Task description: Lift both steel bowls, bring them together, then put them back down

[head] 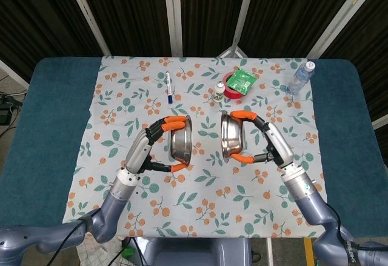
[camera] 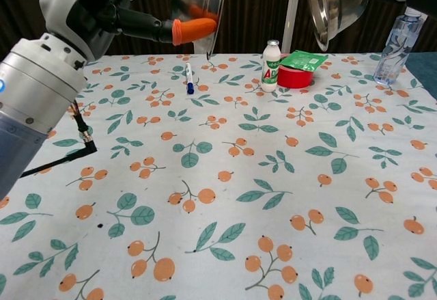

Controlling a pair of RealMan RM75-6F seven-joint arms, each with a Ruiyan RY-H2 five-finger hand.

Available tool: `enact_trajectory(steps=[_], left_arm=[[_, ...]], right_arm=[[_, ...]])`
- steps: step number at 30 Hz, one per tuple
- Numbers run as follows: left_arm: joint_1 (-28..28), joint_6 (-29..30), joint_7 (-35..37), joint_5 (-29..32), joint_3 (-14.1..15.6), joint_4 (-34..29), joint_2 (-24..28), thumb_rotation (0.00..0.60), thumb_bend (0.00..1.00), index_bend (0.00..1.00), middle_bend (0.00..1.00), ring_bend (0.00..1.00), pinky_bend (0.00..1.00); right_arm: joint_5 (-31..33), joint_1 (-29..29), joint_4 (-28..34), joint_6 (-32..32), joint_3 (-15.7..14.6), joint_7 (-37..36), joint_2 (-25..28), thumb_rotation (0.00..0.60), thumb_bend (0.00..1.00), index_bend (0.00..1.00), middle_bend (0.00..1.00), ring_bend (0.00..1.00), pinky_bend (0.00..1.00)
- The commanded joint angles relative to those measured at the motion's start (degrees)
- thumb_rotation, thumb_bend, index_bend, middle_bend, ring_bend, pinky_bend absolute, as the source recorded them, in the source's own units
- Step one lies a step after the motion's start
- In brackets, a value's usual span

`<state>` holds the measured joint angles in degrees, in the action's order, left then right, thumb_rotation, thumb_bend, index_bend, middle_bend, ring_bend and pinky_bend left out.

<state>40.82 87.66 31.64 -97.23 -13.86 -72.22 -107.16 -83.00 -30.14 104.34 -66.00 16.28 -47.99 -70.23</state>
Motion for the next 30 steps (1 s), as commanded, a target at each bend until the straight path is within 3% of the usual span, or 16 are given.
enact_trajectory(steps=[1,30], left_arm=[[0.3,0.3,-0.2,-0.3,0.5,-0.2,-0.6,0.6,0.29,0.44,0.33,0.32,0.49],[2.7,4.4,-0.2,-2.3,2.4,8.6,-7.9,0.6,0.29,0.44,0.33,0.32,0.49]], right_arm=[[-0.4,0.0,1.6,-0.3,-0.6,1.8,-0.1,0.6,0.23,0.57,0.4,0.51,0.15],[2.0,-2.4,5.8,0.6,-1.3,10.0,-5.5,0.6,0.23,0.58,0.4,0.51,0.15]])
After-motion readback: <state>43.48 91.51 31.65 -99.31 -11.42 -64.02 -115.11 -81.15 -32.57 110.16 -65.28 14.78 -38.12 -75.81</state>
